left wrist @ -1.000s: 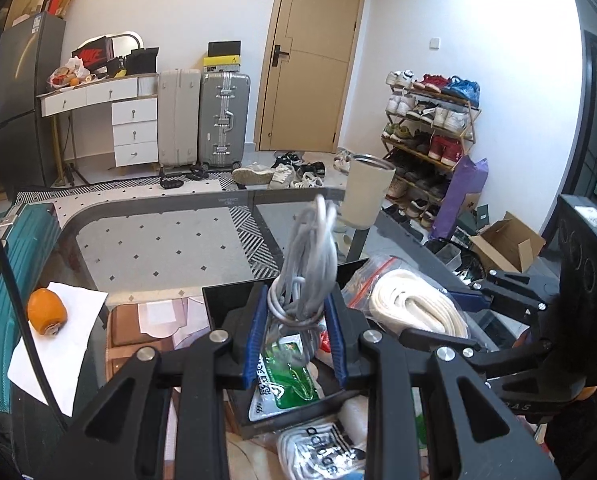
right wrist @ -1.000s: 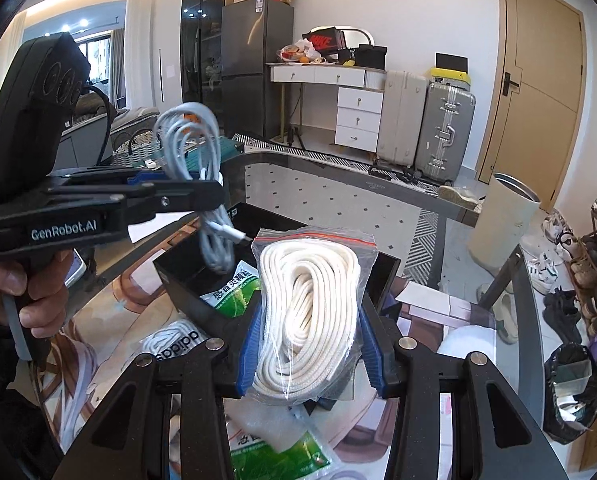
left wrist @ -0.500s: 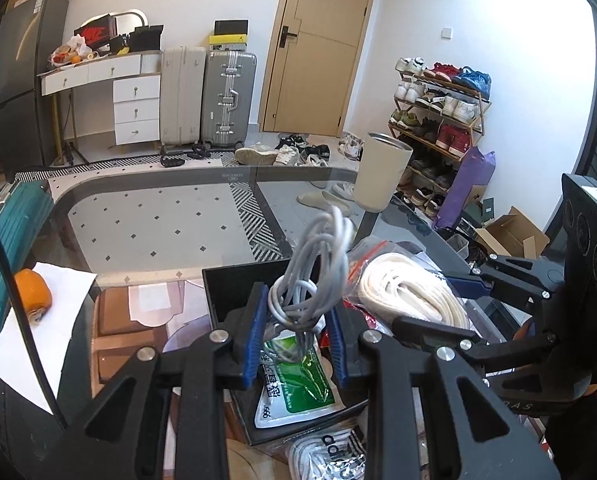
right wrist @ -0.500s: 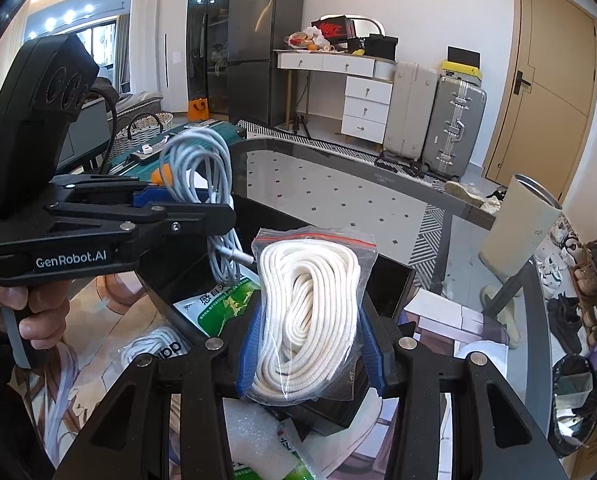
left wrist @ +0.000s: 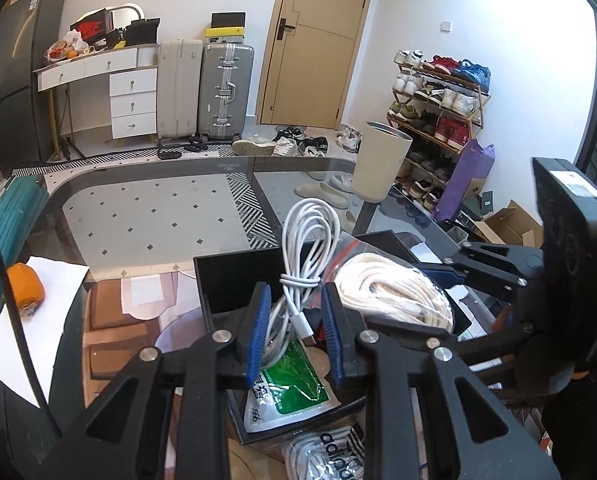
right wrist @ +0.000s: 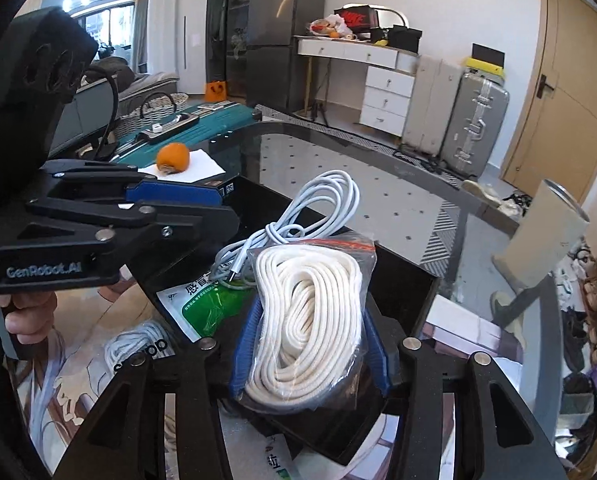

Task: Organize soft objects
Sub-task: 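Lower the cable and rope coil into the box and open both grippers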

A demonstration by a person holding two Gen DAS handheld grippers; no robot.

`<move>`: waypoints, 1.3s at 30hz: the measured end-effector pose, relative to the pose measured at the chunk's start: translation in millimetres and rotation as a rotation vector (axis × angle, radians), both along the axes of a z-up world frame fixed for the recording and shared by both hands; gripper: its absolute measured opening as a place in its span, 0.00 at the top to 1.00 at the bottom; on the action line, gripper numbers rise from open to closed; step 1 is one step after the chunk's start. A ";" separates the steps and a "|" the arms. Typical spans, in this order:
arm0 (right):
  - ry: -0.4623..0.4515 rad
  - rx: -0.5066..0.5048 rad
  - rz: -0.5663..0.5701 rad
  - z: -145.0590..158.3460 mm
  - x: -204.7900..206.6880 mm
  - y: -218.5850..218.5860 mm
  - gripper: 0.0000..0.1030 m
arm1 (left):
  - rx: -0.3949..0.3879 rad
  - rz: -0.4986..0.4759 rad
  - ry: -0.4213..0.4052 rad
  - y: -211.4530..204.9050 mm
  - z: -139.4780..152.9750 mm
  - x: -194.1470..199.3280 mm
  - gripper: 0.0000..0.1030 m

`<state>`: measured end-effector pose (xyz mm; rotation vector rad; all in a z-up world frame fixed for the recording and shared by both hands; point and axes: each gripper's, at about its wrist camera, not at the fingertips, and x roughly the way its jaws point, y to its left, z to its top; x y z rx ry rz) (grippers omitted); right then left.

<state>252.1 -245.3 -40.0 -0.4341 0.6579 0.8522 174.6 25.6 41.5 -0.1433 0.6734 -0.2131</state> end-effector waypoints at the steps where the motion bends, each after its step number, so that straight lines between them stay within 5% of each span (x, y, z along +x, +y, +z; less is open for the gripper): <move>1: 0.004 -0.002 0.009 -0.1 1.6 0.2 0.54 | 0.002 -0.002 0.001 -0.8 0.0 -0.7 0.77; 14: -0.053 -0.111 0.223 12.2 -0.2 19.3 0.54 | 0.007 0.004 -0.004 1.4 1.9 -13.6 0.77; 16: -0.066 -0.150 0.204 12.2 2.6 19.9 0.51 | 0.006 0.006 -0.004 3.1 1.8 -15.2 0.77; 18: -0.095 -0.162 0.178 13.1 1.3 16.9 0.33 | 0.003 0.009 -0.006 4.5 1.7 -16.3 0.77; 21: -0.117 -0.133 0.158 19.3 -6.7 4.4 0.22 | -0.001 0.007 -0.005 2.6 2.3 -16.7 0.77; 29: -0.138 -0.089 0.000 28.4 -12.5 -39.4 0.11 | -0.001 0.000 -0.008 0.7 2.6 -23.6 0.77; 35: -0.125 -0.173 -0.114 10.8 7.6 -28.0 0.10 | 0.002 -0.003 -0.010 -2.1 3.1 -30.9 0.77; 39: -0.133 -0.142 -0.141 10.2 8.4 -24.7 0.10 | 0.012 -0.003 -0.013 -2.6 3.3 -38.2 0.77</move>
